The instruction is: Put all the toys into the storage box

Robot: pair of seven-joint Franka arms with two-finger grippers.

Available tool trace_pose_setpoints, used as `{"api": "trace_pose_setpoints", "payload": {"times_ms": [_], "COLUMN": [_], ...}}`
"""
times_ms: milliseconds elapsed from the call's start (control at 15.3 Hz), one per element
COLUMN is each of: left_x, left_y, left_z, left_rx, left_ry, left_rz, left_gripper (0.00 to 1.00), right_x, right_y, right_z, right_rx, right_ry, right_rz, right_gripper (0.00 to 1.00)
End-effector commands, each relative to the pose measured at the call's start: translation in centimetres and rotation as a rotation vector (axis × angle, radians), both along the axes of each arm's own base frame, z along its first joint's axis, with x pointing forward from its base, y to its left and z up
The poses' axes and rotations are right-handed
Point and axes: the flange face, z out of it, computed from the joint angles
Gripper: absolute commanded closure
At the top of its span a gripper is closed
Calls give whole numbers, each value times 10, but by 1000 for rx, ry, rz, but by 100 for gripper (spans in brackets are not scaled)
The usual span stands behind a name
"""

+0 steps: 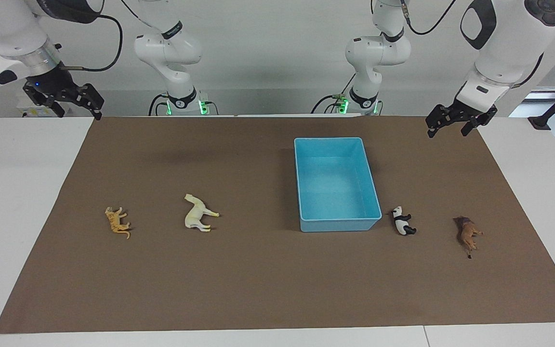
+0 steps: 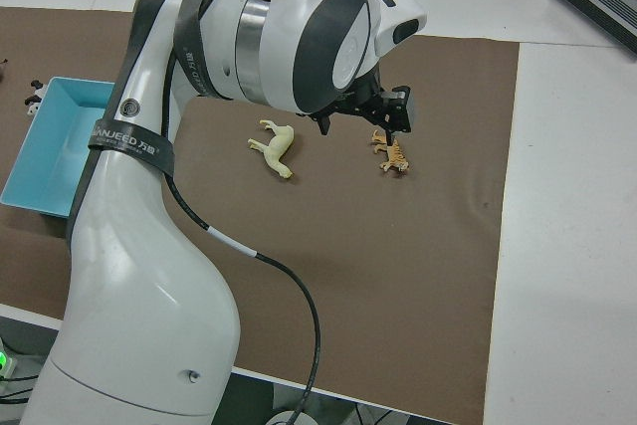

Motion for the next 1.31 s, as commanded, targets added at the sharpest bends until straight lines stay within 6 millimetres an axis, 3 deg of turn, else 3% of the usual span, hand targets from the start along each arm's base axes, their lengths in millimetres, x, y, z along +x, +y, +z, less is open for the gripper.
{"api": "trace_pose_setpoints", "payload": {"times_ms": [0, 785, 981, 1112, 1243], "left_x": [-4, -4, -4, -5, -8], "left_y": [2, 2, 2, 2, -1], "left_z": [0, 0, 0, 0, -1], "left_rx": [1, 1, 1, 1, 2], "left_ry": [7, 7, 7, 15, 32], "left_rz": [-1, -1, -1, -1, -4], "left_gripper": [0, 0, 0, 0, 0], "right_x": [-4, -4, 4, 15, 32], "right_y": [0, -4, -11, -21, -19], "right_z": [3, -4, -47, -93, -143], "right_rx": [-10, -10, -7, -2, 20], "right_ry": [7, -16, -45, -36, -15], "right_rz": [1, 18, 129, 184, 260], "right_gripper": [0, 0, 0, 0, 0]}}
